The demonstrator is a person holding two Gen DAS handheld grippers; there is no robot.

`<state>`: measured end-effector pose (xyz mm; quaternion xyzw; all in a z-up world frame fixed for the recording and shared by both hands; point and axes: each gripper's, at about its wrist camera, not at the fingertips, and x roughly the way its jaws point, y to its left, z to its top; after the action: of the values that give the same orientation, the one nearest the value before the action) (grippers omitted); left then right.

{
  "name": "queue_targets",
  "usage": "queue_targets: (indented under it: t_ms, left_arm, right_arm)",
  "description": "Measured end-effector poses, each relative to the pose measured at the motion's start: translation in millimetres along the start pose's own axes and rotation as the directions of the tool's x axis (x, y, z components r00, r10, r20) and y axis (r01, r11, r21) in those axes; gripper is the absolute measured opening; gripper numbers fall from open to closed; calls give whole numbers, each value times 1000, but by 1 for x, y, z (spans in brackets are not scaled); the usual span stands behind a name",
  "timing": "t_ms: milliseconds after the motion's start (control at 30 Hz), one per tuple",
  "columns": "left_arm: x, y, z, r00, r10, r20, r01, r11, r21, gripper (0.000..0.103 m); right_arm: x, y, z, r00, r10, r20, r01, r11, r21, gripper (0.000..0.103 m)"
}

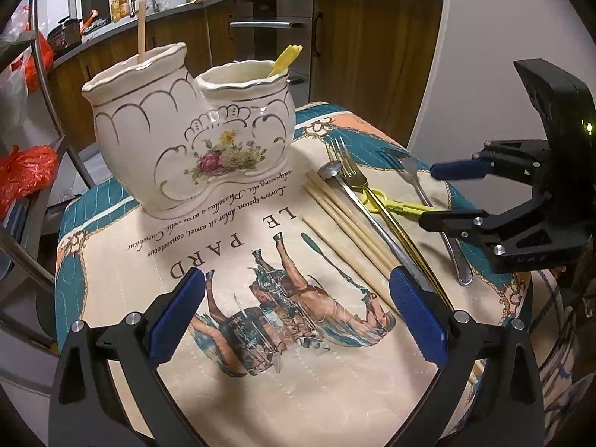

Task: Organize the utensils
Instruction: 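Move both tools back over the utensils on the cloth, then grasp a second chopstick with the left tool while the right tool grasps another yellow utensil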

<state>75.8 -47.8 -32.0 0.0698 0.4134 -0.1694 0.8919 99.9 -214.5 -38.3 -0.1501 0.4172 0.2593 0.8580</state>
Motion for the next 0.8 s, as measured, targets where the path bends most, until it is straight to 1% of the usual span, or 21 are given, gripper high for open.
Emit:
queue_targets:
  t_ms: [67, 100, 233, 333, 500, 600, 700, 800]
  left_arm:
    - [2, -1, 1, 1000, 3, -9, -3, 1000, -3, 97]
    - [3, -2, 1, 1000, 3, -12, -3, 1000, -3, 97]
    - [5, -6, 1, 1000, 6, -20, -6, 1000, -9, 97]
    - [13, -9, 1, 999, 13, -43, -15, 999, -35, 97]
    - [25, -19, 0, 996, 33, -89, -39, 997, -66, 97]
    - [32, -25, -2, 991, 75, -110, -82, 995, -60, 97]
    - [38, -28, -4, 987, 97, -125, -105, 993, -57, 94]
    - [40, -29, -3, 989, 93, -118, -100, 993, -56, 84]
  right_arm:
    - [3, 2, 0, 1000, 4, -19, -5, 1000, -9, 45]
    - [5, 2, 0, 1000, 5, -24, -5, 1000, -11, 41]
    - [10, 4, 1, 999, -4, -42, 3, 1000, -27, 37]
    - [13, 6, 2, 999, -21, -37, 19, 999, -51, 34]
    - [17, 8, 0, 999, -23, -45, 19, 997, -80, 14]
    - [16, 9, -1, 999, -19, -35, 16, 996, -82, 13]
    - [15, 8, -2, 1000, -6, -23, 4, 997, -71, 12]
    - [13, 9, -1, 1000, 7, -7, -7, 998, -60, 12]
